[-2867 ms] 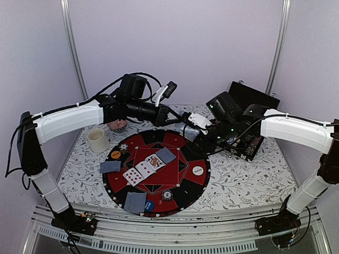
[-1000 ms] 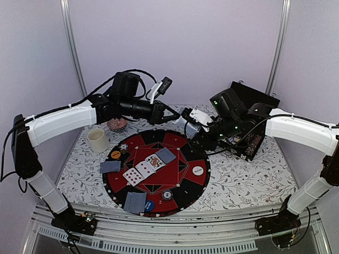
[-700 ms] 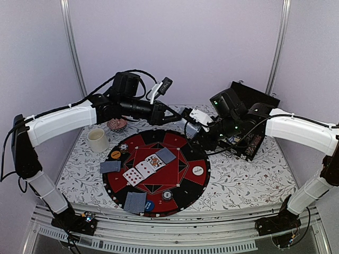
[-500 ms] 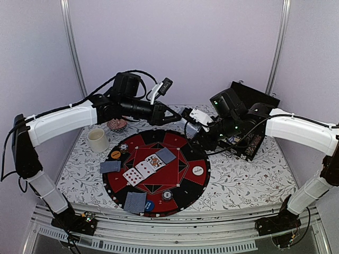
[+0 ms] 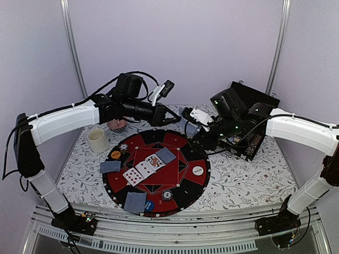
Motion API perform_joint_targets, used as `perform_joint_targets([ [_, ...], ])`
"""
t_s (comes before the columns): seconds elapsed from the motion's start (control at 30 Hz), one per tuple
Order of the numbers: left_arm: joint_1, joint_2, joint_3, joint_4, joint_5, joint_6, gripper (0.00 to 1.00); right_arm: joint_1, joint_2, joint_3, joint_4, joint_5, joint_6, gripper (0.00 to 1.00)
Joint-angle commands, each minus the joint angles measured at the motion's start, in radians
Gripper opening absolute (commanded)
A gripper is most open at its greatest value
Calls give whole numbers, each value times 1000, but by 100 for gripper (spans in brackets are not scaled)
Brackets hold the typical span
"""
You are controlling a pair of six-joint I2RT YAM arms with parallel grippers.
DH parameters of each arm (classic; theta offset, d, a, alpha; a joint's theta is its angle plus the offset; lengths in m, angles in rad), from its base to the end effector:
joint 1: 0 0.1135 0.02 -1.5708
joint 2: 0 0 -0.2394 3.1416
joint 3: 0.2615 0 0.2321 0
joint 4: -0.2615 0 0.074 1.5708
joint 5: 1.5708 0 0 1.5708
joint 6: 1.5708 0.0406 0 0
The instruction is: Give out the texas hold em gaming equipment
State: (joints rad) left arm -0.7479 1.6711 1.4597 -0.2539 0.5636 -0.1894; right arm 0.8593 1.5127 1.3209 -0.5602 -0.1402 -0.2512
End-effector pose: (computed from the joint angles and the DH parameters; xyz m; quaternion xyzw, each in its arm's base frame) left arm 0.2584 -0.2693 0.3147 0.3657 0.7456 -0.4390 0.3430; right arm 0.2053 0.2469 0.2906 -0.5061 0.7629 0.1802 0.3596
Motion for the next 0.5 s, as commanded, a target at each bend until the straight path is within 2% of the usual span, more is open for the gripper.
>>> perform_joint_targets([
  [0.0, -4, -19, 24, -16, -43, 18, 12, 7, -39, -9, 21, 6, -7, 39],
  [0.17, -4, -35, 15, -13, -31, 17, 0, 7, -42, -10, 24, 11, -7, 39],
  [0.47, -2, -69, -6, 13, -13, 15, 1, 4, -42, -14, 23, 16, -8, 39],
])
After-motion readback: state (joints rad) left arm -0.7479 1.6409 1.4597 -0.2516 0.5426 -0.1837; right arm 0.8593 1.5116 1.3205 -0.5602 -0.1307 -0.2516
